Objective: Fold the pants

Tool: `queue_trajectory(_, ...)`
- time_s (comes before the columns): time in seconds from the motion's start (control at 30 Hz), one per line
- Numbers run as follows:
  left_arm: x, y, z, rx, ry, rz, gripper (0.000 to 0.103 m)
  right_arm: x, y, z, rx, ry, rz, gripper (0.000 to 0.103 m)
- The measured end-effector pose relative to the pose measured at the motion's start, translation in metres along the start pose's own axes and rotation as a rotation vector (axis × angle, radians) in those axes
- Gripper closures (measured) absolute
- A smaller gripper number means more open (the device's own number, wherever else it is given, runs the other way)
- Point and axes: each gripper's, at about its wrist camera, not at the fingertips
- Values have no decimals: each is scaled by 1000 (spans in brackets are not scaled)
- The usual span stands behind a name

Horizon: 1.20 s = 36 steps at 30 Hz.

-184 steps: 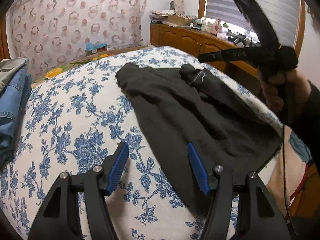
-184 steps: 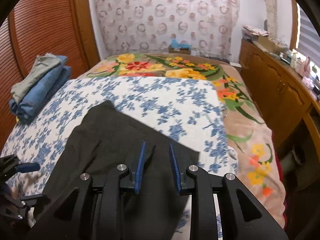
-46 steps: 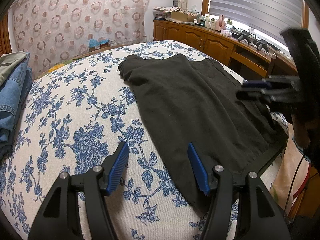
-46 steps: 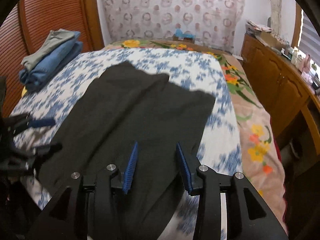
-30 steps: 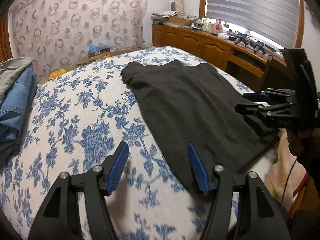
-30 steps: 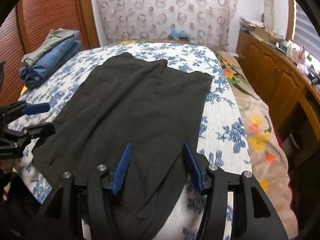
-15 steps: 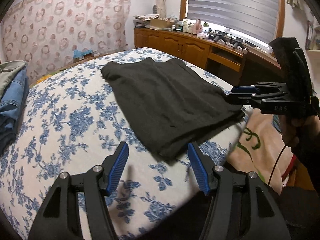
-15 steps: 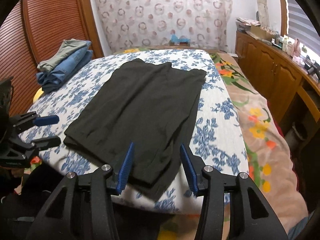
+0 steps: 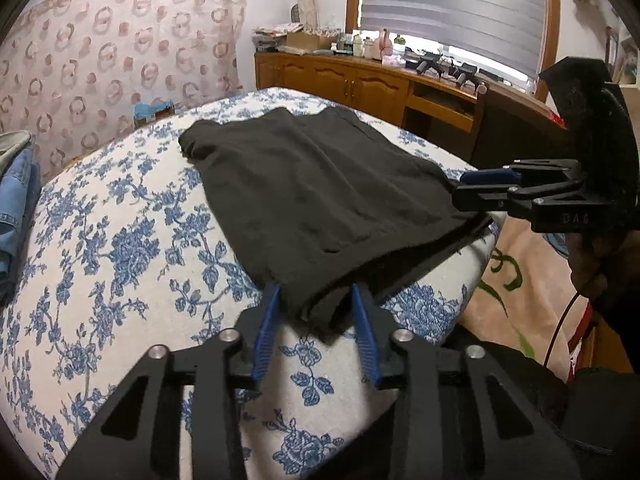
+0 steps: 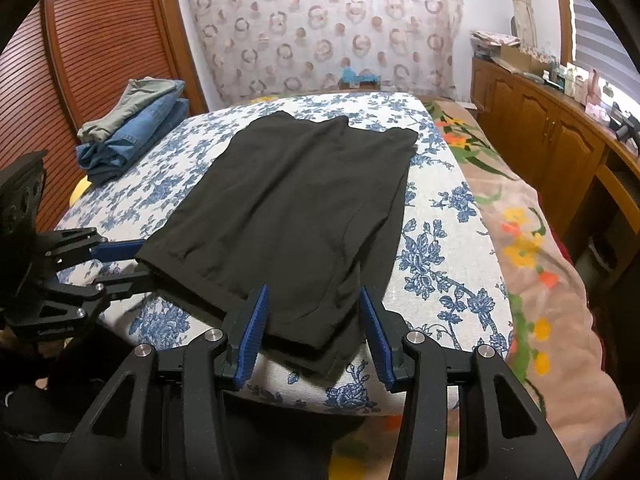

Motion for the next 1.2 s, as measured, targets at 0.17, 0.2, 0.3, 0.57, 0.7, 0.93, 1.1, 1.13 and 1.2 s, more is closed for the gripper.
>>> queue_trajectory(0.17, 4, 0, 2, -3, 3, -20, 75, 0, 0, 1, 1, -1, 2, 58)
queue_trajectory(0.2, 6, 0, 3, 0, 9, -30, 75, 1, -1, 1, 1, -1, 3, 61)
queue_trajectory(0.3, 8, -1, 4, -1, 4, -40, 75, 3, -3, 1, 6, -6, 3, 68)
queue_trajectory(0.57, 4, -3, -4, -36, 1, -25, 81, 4, -14, 0, 27, -12, -6, 93)
queue_trajectory(0.7, 3, -4, -9, -42, -6, -21, 81, 4, -13, -8, -8, -24, -11, 99)
queue_trajectory(0.93, 1, -8, -2, -15, 3, -26, 80, 3, -17, -11, 3, -44, -19, 100)
queue_trajectory(1.1, 1, -8, -1, -20, -1, -30, 80, 0, -19, -10, 2, -55, 11, 92)
queue_trajectory(1.13, 1, -8, -1, -22, -1, -31, 80, 0, -19, -10, 2, -68, 17, 89)
queue_trajectory(1.2, 1, -8, -1, -25, 1, -32, 80, -2, -18, -9, 3, -90, 29, 77)
Point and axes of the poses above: each gripper's, at about its wrist camera, not at the fingertips, and z roughly the way its jaws point, x to its left, y to its top, and after that the axes turned 4 degrees about -y, right-handed
